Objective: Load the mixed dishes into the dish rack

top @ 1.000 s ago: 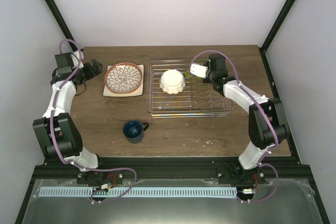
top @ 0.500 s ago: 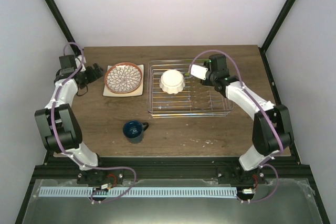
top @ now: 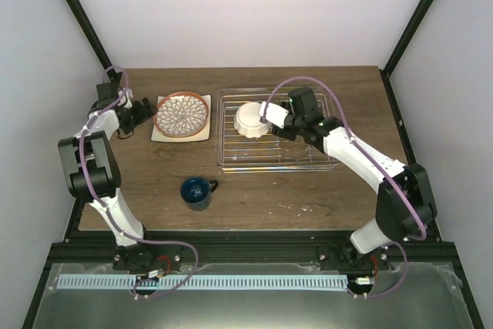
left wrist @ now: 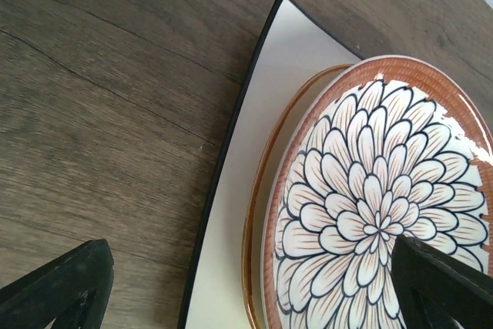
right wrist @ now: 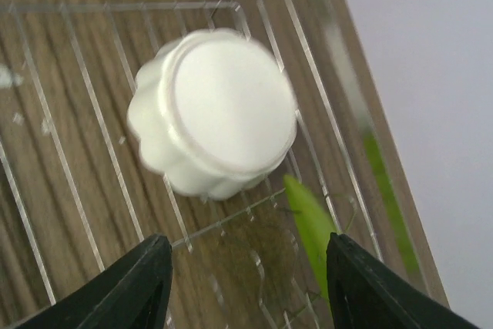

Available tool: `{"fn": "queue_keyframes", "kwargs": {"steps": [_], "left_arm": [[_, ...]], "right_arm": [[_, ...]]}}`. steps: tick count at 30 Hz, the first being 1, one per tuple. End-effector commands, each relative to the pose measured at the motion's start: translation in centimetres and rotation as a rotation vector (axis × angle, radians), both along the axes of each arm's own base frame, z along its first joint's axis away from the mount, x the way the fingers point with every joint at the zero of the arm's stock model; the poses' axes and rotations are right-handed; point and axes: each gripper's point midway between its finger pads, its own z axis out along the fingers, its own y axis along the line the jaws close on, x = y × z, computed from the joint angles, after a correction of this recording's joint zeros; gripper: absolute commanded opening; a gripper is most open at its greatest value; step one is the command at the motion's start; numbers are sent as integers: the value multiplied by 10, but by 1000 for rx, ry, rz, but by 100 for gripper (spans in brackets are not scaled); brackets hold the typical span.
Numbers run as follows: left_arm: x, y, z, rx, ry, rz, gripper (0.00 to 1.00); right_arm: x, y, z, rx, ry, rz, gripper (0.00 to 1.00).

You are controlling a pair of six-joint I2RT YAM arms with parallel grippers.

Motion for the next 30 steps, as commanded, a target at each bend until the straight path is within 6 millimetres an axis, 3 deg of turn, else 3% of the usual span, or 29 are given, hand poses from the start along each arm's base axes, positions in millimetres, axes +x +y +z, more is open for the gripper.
{"fn": "queue_keyframes", "kwargs": {"steps": [1,3,9,15,23,30], "left_arm": [[16,-8,-1,-20,-35,-34,99],[19,-12,-7,-21,-24,-48,94],[25,-28,-19,12,-11,-95,76],[29,-37,-28,47,11,-127,55],[27,-38,-40,69,47,-145,35],[24,-37,-38,83,52,-150,3]], "right_arm": [[19,25,42,189,26,-56,55],[30,33,55,236,48,-86,53],[50,56,64,278,162,-158,48],[48,71,59,285,186,-151,47],[46,68,56,276,182,-165,45],[45,68,53,275,190,-173,44]]}}
